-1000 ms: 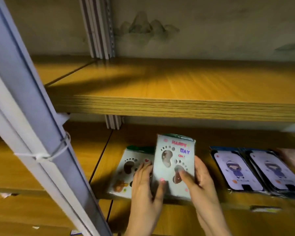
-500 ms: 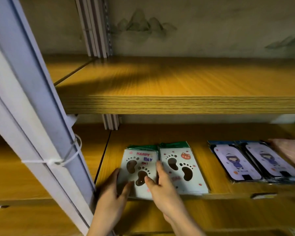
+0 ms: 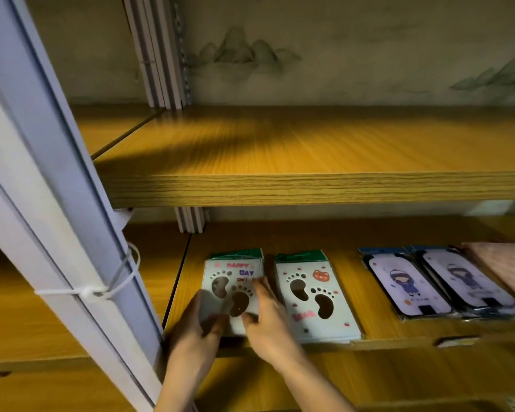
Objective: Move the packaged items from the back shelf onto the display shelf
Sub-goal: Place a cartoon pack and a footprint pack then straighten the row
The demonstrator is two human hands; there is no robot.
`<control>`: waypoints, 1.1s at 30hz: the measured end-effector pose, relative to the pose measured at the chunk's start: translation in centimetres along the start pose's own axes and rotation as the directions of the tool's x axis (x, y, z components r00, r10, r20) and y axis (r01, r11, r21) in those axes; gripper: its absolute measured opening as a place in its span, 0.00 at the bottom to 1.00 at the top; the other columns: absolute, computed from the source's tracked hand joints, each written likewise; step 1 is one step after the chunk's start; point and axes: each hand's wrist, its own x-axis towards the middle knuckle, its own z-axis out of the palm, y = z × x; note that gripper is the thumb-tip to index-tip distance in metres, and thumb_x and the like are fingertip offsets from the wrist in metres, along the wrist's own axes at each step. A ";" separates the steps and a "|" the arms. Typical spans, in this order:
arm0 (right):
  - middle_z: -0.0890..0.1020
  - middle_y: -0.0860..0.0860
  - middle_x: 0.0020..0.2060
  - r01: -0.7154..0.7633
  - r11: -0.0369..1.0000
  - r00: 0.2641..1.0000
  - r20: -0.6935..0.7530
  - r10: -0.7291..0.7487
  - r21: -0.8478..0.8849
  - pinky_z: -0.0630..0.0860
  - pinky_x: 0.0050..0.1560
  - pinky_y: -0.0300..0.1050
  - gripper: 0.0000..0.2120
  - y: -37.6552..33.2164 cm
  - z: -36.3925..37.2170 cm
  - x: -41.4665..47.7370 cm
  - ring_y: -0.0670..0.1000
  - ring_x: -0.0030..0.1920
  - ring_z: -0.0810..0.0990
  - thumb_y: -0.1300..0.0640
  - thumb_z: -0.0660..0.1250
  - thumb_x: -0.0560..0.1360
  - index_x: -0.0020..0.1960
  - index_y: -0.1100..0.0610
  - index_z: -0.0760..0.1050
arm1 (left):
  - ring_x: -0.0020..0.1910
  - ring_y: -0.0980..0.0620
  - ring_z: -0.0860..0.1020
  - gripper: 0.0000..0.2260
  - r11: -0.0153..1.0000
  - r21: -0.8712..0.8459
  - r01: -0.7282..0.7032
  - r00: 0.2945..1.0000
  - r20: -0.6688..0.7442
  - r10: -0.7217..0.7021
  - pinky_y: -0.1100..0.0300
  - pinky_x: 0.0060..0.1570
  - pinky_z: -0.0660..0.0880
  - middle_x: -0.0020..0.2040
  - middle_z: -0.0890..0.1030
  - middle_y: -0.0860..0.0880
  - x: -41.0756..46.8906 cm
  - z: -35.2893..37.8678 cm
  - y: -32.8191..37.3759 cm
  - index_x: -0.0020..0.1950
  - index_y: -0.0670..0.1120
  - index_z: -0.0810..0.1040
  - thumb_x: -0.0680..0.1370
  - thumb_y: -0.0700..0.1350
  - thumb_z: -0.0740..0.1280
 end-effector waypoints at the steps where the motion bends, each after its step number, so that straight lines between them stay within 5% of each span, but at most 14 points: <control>1: 0.52 0.46 0.76 0.002 1.000 1.000 0.014 -0.002 -0.004 0.57 0.72 0.47 0.30 -0.1 -0.3 -0.1 0.48 0.75 0.54 0.61 0.58 0.79 0.76 0.48 0.48 | 0.65 0.47 0.71 0.25 1.000 0.018 -0.003 1.000 0.014 0.003 0.46 0.65 0.69 0.68 0.71 0.47 0.1 0.0 0.1 0.71 0.51 0.61 0.76 0.48 0.64; 6: 0.51 0.40 0.75 0.027 0.998 0.999 0.045 -0.030 0.059 0.57 0.72 0.50 0.29 0.6 -3.9 -1.3 0.48 0.75 0.53 0.57 0.58 0.79 0.75 0.44 0.49 | 0.74 0.50 0.57 0.28 0.974 0.113 -0.196 0.971 -0.118 0.209 0.53 0.72 0.56 0.75 0.58 0.50 -1.8 0.9 2.9 0.73 0.50 0.57 0.75 0.39 0.64; 10: 0.65 0.44 0.71 0.038 0.990 0.976 -0.217 -0.008 0.135 0.66 0.68 0.46 0.25 4.1 -9.2 -2.0 0.44 0.68 0.65 0.61 0.58 0.78 0.71 0.45 0.60 | 0.69 0.63 0.57 0.24 0.963 -0.076 -0.258 0.956 0.122 0.266 0.69 0.63 0.57 0.68 0.56 0.64 -4.1 3.9 6.5 0.72 0.56 0.55 0.79 0.43 0.59; 13: 0.69 0.49 0.69 -0.088 0.938 0.953 -0.245 0.177 0.335 0.77 0.52 0.46 0.24 6.1 -11.0 -2.1 0.46 0.59 0.73 0.62 0.57 0.78 0.72 0.48 0.60 | 0.74 0.58 0.53 0.28 0.980 -0.061 -0.189 0.939 0.281 0.198 0.61 0.71 0.53 0.76 0.50 0.56 -3.9 6.9 7.2 0.75 0.53 0.48 0.79 0.42 0.58; 16: 0.66 0.50 0.71 -0.124 0.905 0.946 -0.228 0.232 0.407 0.70 0.65 0.52 0.25 7.2 -10.4 -1.9 0.51 0.68 0.67 0.63 0.58 0.78 0.73 0.50 0.58 | 0.76 0.54 0.47 0.31 0.989 0.004 -0.151 0.946 0.291 0.143 0.54 0.75 0.49 0.77 0.44 0.53 -3.1 8.6 7.3 0.75 0.50 0.42 0.79 0.43 0.57; 23: 0.66 0.50 0.72 -0.167 0.910 0.963 -0.135 0.233 0.378 0.66 0.70 0.54 0.27 7.5 -9.6 -2.3 0.51 0.70 0.65 0.63 0.59 0.77 0.73 0.49 0.58 | 0.69 0.50 0.67 0.27 0.995 -0.091 -0.031 0.983 0.176 0.047 0.50 0.69 0.64 0.71 0.68 0.48 -1.8 9.0 7.6 0.74 0.50 0.52 0.78 0.40 0.59; 27: 0.54 0.45 0.75 -0.116 0.989 0.982 -0.142 0.128 0.091 0.59 0.71 0.48 0.28 6.8 -9.3 -2.0 0.48 0.75 0.54 0.60 0.58 0.78 0.75 0.46 0.53 | 0.70 0.50 0.66 0.28 0.998 -0.062 -0.026 0.992 0.118 0.033 0.50 0.69 0.64 0.72 0.65 0.48 -2.0 9.5 7.9 0.74 0.49 0.54 0.77 0.38 0.61; 33: 0.60 0.46 0.74 -0.112 0.993 0.986 -0.123 0.115 0.030 0.64 0.69 0.50 0.27 6.5 -10.4 -0.9 0.49 0.73 0.59 0.58 0.58 0.78 0.74 0.44 0.53 | 0.73 0.51 0.60 0.28 0.998 -0.026 -0.054 0.997 0.062 0.055 0.55 0.70 0.59 0.74 0.61 0.49 -1.9 10.3 8.2 0.74 0.48 0.54 0.77 0.39 0.62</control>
